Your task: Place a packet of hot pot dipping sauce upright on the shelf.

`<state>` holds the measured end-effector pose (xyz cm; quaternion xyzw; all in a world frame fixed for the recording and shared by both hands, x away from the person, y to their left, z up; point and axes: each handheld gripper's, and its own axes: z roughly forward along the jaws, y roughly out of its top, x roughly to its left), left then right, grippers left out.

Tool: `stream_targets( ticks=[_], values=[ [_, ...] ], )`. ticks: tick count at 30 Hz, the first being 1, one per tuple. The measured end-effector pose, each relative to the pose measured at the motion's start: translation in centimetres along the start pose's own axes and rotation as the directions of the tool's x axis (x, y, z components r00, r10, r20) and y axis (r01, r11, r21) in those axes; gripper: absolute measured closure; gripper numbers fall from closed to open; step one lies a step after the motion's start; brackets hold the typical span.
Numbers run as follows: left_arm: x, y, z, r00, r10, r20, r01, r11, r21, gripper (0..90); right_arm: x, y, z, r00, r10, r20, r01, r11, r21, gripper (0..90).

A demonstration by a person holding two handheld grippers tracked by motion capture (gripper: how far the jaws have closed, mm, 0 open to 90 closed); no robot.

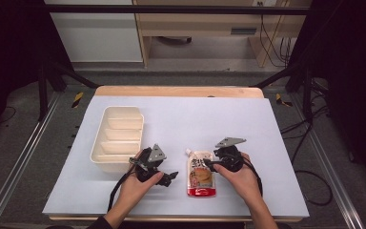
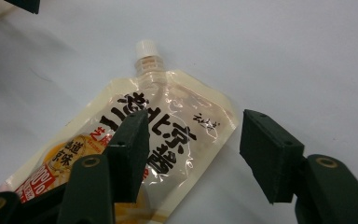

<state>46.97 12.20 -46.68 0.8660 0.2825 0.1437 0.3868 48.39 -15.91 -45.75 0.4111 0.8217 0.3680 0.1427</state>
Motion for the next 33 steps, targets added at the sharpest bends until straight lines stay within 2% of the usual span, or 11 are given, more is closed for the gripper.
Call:
stream_targets(
  ticks=[9, 13, 20, 23, 28, 30, 33],
  values=[
    [-0.2, 0.0, 0.2, 1.0, 0.002, 0.001, -0.002, 1.0, 0.005, 5.3, 0.0, 0.1, 0.4, 0.9996, 0.01, -0.026, -0.01, 1.0, 0.005, 48.8],
    [-0.2, 0.0, 0.2, 1.0, 0.003, -0.005, -0.003, 1.0, 0.004, 5.3, -0.1, 0.4, 0.4, 0.9996, -0.003, -0.028, 0.003, 1.0, 0.001, 49.3],
    [-0.1, 0.0, 0.3, 1.0, 0.004, -0.008, -0.004, 1.0, 0.002, 5.4, -1.1, 1.2, 1.4, 0.9995, -0.011, -0.029, 0.011, 1.0, -0.013, 48.4],
    [0.0, 0.0, 0.2, 1.0, 0.003, -0.007, -0.003, 1.0, -0.001, 5.5, -1.5, 1.1, 2.4, 0.9993, 0.001, -0.036, -0.001, 1.0, 0.01, 47.7],
    [0.0, 0.0, 0.2, 0.9999, 0.005, -0.01, -0.005, 1.0, 0.006, 5.5, -1.6, 1.0, 2.7, 0.9989, -0.012, -0.045, 0.013, 1.0, 0.014, 46.4],
    [0.0, 0.0, 0.2, 0.9997, 0.021, -0.01, -0.021, 0.9996, 0.019, 5.4, -1.7, 0.9, 2.9, 0.9986, -0.008, -0.052, 0.009, 1.0, 0.018, 46.9],
    [-0.2, 0.0, 0.3, 0.9999, 0.01, -0.006, -0.01, 0.9999, 0.009, 5.5, -1.5, 0.9, 3.0, 0.9984, -0.005, -0.057, 0.007, 0.999, 0.033, 47.9]
  ],
)
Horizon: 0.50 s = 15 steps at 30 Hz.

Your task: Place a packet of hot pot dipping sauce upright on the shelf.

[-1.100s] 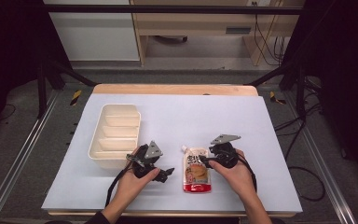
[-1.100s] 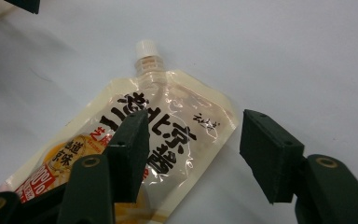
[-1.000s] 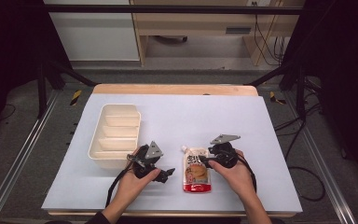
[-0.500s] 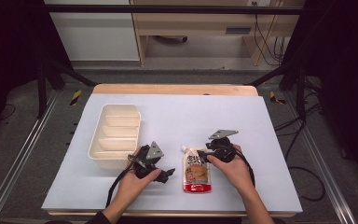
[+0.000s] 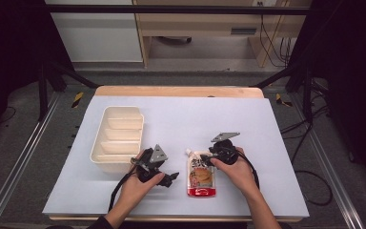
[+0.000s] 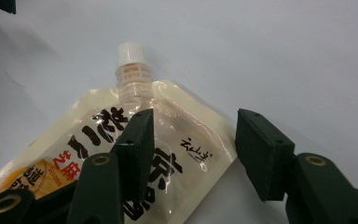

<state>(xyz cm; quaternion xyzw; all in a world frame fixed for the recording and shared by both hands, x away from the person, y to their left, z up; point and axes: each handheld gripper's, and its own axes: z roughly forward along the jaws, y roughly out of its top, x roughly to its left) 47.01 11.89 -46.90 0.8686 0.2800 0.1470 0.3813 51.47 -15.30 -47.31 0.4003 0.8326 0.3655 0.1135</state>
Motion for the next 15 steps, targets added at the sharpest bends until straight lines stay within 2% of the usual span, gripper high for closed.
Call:
stream_targets(
  ticks=[2, 7, 15],
  values=[
    [0.04, -0.01, 0.04, 1.0, -0.003, 0.003, 0.003, 1.0, 0.003, 5.5, -0.07, -0.02, 0.14, 1.0, -0.008, -0.001, 0.008, 1.0, 0.0, 48.0],
    [0.09, 0.01, -0.08, 1.0, 0.001, 0.001, -0.001, 1.0, -0.003, 5.5, -0.22, -0.09, 0.01, 0.9999, 0.01, -0.013, -0.01, 1.0, 0.007, 52.9],
    [0.2, 0.01, -0.18, 1.0, -0.003, -0.001, 0.003, 1.0, -0.005, 5.6, 0.06, -0.06, -0.77, 0.9993, 0.007, -0.037, -0.008, 1.0, -0.02, 59.8]
  ],
)
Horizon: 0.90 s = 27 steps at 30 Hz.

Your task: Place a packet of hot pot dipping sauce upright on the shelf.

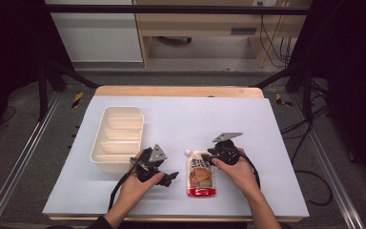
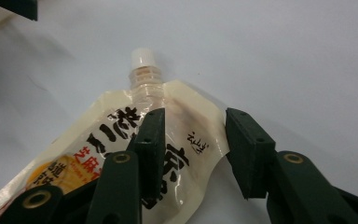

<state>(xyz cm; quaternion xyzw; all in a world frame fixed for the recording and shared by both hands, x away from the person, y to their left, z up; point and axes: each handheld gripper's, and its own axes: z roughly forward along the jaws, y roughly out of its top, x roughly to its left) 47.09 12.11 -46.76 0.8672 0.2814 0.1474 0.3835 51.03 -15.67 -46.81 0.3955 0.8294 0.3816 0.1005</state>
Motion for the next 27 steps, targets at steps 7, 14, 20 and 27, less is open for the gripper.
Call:
stream_targets(
  ticks=[7, 14, 20, 27],
  values=[
    [0.0, 0.0, 0.0, 1.0, 0.002, 0.001, -0.002, 1.0, 0.003, 5.6, 1.1, -0.1, -1.0, 0.9992, -0.013, -0.038, 0.013, 1.0, -0.017, 64.7],
    [0.1, 0.0, -0.1, 1.0, 0.002, -0.001, -0.002, 1.0, 0.005, 5.6, 1.7, -0.6, -0.9, 0.998, -0.034, -0.054, 0.035, 0.999, 0.019, 65.5],
    [0.0, 0.0, 0.0, 1.0, 0.001, 0.003, -0.001, 1.0, 0.007, 5.7, 1.4, -0.6, -0.6, 0.9985, -0.023, -0.049, 0.025, 0.999, 0.034, 67.2],
    [0.0, 0.0, 0.1, 1.0, 0.005, 0.004, -0.005, 0.9999, 0.013, 5.8, 1.5, -0.4, 0.0, 0.9982, -0.053, -0.027, 0.053, 0.998, 0.013, 77.6]
  ],
)
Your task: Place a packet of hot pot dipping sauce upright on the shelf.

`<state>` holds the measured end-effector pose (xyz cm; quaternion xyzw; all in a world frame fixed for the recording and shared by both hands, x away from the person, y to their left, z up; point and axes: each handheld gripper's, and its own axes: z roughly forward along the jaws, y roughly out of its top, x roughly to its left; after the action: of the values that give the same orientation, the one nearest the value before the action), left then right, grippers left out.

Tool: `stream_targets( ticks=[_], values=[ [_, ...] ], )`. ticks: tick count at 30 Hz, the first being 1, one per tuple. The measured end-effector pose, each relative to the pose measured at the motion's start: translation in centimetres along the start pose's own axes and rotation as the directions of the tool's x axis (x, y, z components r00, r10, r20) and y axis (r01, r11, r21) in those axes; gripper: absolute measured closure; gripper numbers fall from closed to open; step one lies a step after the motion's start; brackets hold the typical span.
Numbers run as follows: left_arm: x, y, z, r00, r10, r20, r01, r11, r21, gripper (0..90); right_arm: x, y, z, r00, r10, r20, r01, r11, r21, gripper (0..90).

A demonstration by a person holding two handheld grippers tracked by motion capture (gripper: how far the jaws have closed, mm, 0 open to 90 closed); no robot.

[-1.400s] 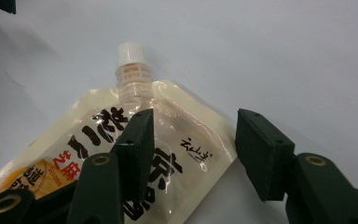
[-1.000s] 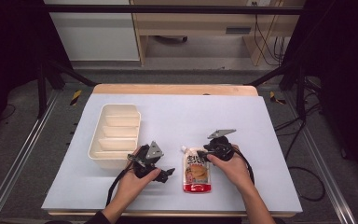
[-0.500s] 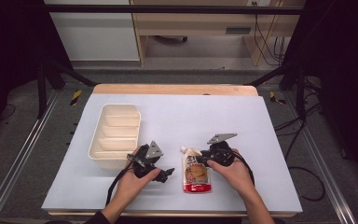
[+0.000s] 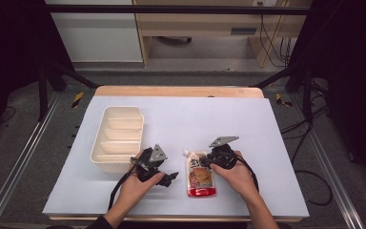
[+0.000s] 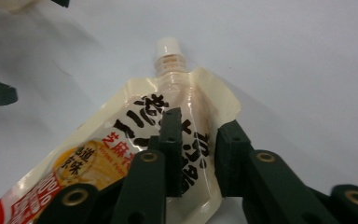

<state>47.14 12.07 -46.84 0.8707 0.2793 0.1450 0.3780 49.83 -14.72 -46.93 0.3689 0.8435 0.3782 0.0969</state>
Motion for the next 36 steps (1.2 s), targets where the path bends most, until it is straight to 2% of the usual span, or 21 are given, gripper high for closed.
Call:
stream_targets(
  ticks=[1, 2, 3, 6, 9, 14, 15, 16, 17, 18, 19, 22, 23, 24, 25, 28, 30, 31, 32, 35, 36],
  values=[
    [0.0, 0.0, 0.0, 1.0, 0.001, 0.001, -0.001, 1.0, 0.0, 5.8, 0.0, 0.1, 0.2, 0.9999, 0.003, 0.01, -0.003, 1.0, -0.002, 85.5],
    [0.0, 0.0, 0.0, 1.0, 0.001, 0.001, -0.001, 1.0, 0.0, 5.8, 0.0, 0.1, 0.2, 0.9999, 0.003, 0.01, -0.003, 1.0, -0.002, 85.5],
    [0.0, 0.0, 0.0, 1.0, 0.001, 0.005, -0.001, 1.0, 0.0, 5.8, -0.1, 0.2, 0.2, 0.9999, -0.001, 0.015, 0.001, 1.0, -0.009, 90.0],
    [0.0, 0.0, 0.0, 1.0, 0.003, 0.004, -0.003, 1.0, 0.0, 5.8, -0.1, 0.2, 0.2, 0.9998, -0.001, 0.018, 0.001, 1.0, -0.01, 90.0],
    [0.1, 0.0, -0.1, 1.0, -0.001, 0.008, 0.001, 1.0, -0.001, 5.8, 0.0, 0.3, 0.0, 0.9994, -0.025, 0.024, 0.025, 0.999, -0.019, 90.0],
    [0.2, 0.2, -0.3, 0.9999, -0.003, 0.017, 0.003, 1.0, -0.005, 5.8, 0.3, 0.9, -1.0, 0.9984, -0.041, 0.038, 0.044, 0.997, -0.065, 90.0],
    [0.3, 0.2, -0.5, 0.9998, -0.001, 0.018, 0.001, 1.0, -0.01, 5.8, 0.3, 1.3, -1.6, 0.9981, -0.042, 0.044, 0.046, 0.994, -0.096, 90.0],
    [0.3, 0.2, -0.5, 0.9998, -0.001, 0.018, 0.001, 1.0, -0.01, 5.8, 0.3, 1.3, -1.6, 0.9981, -0.042, 0.044, 0.046, 0.994, -0.096, 90.0],
    [0.4, 0.3, -0.7, 0.9998, -0.005, 0.018, 0.005, 0.9999, -0.016, 5.8, 0.4, 1.7, -2.2, 0.9978, -0.044, 0.048, 0.05, 0.991, -0.126, 90.0],
    [0.4, 0.3, -0.7, 0.9998, -0.005, 0.018, 0.005, 0.9999, -0.016, 5.8, 0.4, 1.7, -2.2, 0.9978, -0.044, 0.048, 0.05, 0.991, -0.126, 90.0],
    [0.5, 0.4, -1.0, 0.9996, -0.006, 0.027, 0.007, 0.9998, -0.02, 5.8, 0.4, 2.1, -2.8, 0.9977, -0.044, 0.052, 0.052, 0.987, -0.152, 90.0],
    [0.6, 0.6, -1.2, 0.9992, -0.014, 0.036, 0.015, 0.9993, -0.033, 6.1, 0.4, 2.5, -3.3, 0.9971, -0.052, 0.055, 0.061, 0.983, -0.173, 90.0],
    [0.5, 0.9, -1.4, 0.9985, -0.004, 0.055, 0.006, 0.9995, -0.031, 6.2, 0.5, 2.9, -4.0, 0.9967, -0.059, 0.055, 0.069, 0.979, -0.194, 90.0],
    [0.5, 0.9, -1.4, 0.9985, -0.004, 0.055, 0.006, 0.9995, -0.031, 6.1, 0.5, 2.9, -4.0, 0.9967, -0.059, 0.055, 0.069, 0.979, -0.194, 90.0],
    [0.5, 1.2, -1.7, 0.9982, 0.011, 0.059, -0.009, 0.9994, -0.033, 6.2, 0.7, 3.4, -4.8, 0.9959, -0.073, 0.053, 0.083, 0.972, -0.219, 90.0],
    [0.4, 1.8, -2.2, 0.9973, 0.022, 0.07, -0.02, 0.9992, -0.036, 6.1, 1.0, 4.2, -5.8, 0.9946, -0.094, 0.043, 0.102, 0.964, -0.247, 90.0],
    [0.4, 2.0, -2.3, 0.9974, 0.025, 0.068, -0.023, 0.9992, -0.033, 6.1, 1.1, 4.5, -6.0, 0.9934, -0.108, 0.039, 0.114, 0.961, -0.252, 90.0],
    [0.4, 2.6, -2.7, 0.9973, 0.043, 0.061, -0.041, 0.9989, -0.021, 6.1, 1.3, 4.9, -6.4, 0.9915, -0.126, 0.03, 0.13, 0.957, -0.261, 90.0],
    [0.4, 2.6, -2.7, 0.9973, 0.043, 0.061, -0.041, 0.9989, -0.021, 6.2, 1.4, 5.1, -6.6, 0.991, -0.132, 0.023, 0.133, 0.954, -0.268, 90.0],
    [0.6, 4.0, -3.8, 0.9966, 0.069, 0.045, -0.069, 0.9976, 0.0, 6.1, 2.1, 5.3, -6.9, 0.9869, -0.161, 0.005, 0.156, 0.947, -0.281, 90.0],
    [0.6, 4.4, -4.2, 0.9951, 0.088, 0.046, -0.088, 0.996, 0.012, 6.1, 2.3, 5.3, -7.0, 0.9858, -0.168, 0.002, 0.162, 0.945, -0.283, 90.0]
  ],
)
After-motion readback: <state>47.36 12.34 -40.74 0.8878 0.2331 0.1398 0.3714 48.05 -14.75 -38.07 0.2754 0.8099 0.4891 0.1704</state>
